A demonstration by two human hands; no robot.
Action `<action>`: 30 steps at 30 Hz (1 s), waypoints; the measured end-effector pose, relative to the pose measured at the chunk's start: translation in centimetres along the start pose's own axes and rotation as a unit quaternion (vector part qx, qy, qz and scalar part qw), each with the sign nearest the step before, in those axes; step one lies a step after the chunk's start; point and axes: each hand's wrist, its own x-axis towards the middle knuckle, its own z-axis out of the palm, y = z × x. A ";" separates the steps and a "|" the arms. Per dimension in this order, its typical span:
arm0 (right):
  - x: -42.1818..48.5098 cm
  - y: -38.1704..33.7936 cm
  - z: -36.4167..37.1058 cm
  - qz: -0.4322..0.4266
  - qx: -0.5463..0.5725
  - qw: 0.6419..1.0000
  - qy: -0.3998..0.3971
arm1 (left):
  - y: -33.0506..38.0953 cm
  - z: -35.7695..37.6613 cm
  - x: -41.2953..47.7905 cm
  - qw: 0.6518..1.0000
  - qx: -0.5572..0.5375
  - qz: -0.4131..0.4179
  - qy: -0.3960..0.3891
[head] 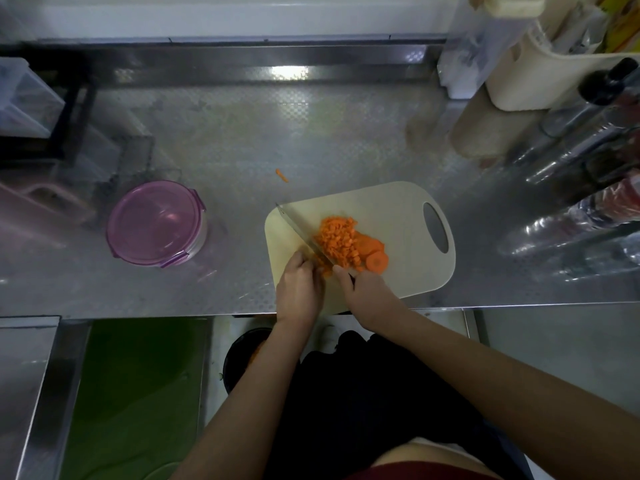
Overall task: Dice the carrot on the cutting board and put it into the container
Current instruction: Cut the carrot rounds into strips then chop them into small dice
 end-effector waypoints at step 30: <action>-2.3 -0.1 -2.6 -0.015 -0.003 0.997 -0.072 | -0.3 -0.3 -0.8 0.994 -0.087 -0.026 0.068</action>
